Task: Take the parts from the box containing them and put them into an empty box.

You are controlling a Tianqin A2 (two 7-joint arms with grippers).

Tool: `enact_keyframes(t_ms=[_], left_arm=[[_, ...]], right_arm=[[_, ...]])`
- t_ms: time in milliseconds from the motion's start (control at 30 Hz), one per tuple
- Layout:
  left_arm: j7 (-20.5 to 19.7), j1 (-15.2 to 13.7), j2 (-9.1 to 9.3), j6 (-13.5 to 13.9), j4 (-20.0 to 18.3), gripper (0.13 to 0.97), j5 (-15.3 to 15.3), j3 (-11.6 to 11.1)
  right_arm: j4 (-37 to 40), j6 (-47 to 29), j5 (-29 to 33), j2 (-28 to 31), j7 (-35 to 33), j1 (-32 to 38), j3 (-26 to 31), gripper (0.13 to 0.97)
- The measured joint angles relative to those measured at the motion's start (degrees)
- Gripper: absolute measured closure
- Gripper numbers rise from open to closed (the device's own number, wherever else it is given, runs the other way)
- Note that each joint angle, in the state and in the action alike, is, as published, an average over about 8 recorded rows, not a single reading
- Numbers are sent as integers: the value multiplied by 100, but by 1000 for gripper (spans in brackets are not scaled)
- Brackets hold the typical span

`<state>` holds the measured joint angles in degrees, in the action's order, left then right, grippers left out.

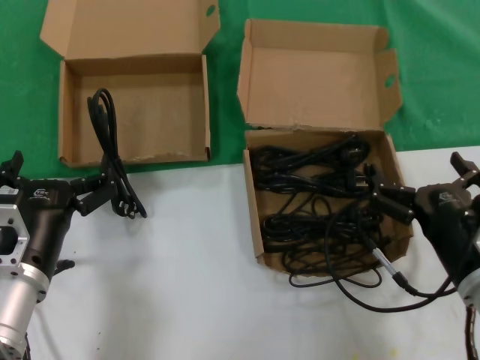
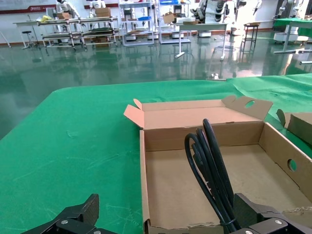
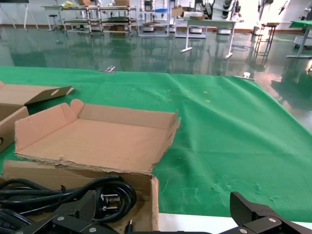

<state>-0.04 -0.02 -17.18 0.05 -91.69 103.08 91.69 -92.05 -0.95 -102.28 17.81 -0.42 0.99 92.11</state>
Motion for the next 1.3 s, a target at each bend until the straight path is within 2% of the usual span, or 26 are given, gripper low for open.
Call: enact_keyframes(t_ms=[1300], left_arm=[[0,0,0,0,0,132,0,0]], right_arm=[[0,0,0,0,0,0,0,129]])
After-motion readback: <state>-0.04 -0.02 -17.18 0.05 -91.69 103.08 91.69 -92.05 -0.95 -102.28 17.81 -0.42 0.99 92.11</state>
